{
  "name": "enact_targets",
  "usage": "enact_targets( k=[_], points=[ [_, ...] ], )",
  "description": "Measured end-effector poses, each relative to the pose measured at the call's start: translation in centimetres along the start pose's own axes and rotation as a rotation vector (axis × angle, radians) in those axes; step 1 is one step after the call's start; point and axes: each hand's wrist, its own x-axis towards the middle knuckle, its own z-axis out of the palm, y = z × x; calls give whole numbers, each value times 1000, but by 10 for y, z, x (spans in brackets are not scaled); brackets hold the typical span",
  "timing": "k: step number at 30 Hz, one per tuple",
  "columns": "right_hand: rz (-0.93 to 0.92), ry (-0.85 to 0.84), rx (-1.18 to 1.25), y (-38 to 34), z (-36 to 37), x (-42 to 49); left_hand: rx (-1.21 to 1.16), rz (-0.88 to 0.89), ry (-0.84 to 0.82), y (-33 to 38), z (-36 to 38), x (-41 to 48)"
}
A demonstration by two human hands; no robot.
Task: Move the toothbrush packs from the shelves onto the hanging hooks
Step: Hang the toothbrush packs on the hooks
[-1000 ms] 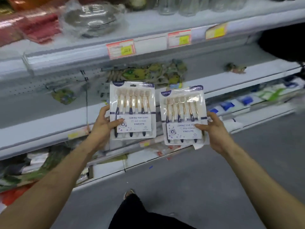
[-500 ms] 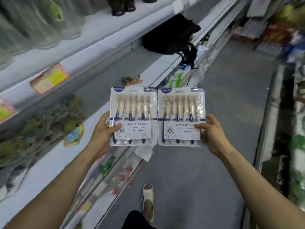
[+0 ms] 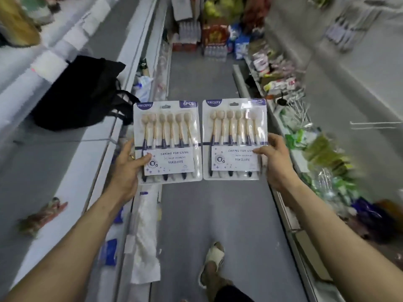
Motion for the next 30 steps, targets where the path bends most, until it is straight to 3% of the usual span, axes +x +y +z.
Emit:
enact_targets(
  k=[14, 19, 30],
  points=[
    [-200, 156, 21, -129, -19, 214, -67, 63, -193, 79, 153, 277],
    [-224, 279, -26, -155, -17, 277, -51, 87, -261, 96, 217, 369],
    [-136, 670, 155, -154, 34, 408, -37, 14, -572, 96, 293, 600]
  ],
)
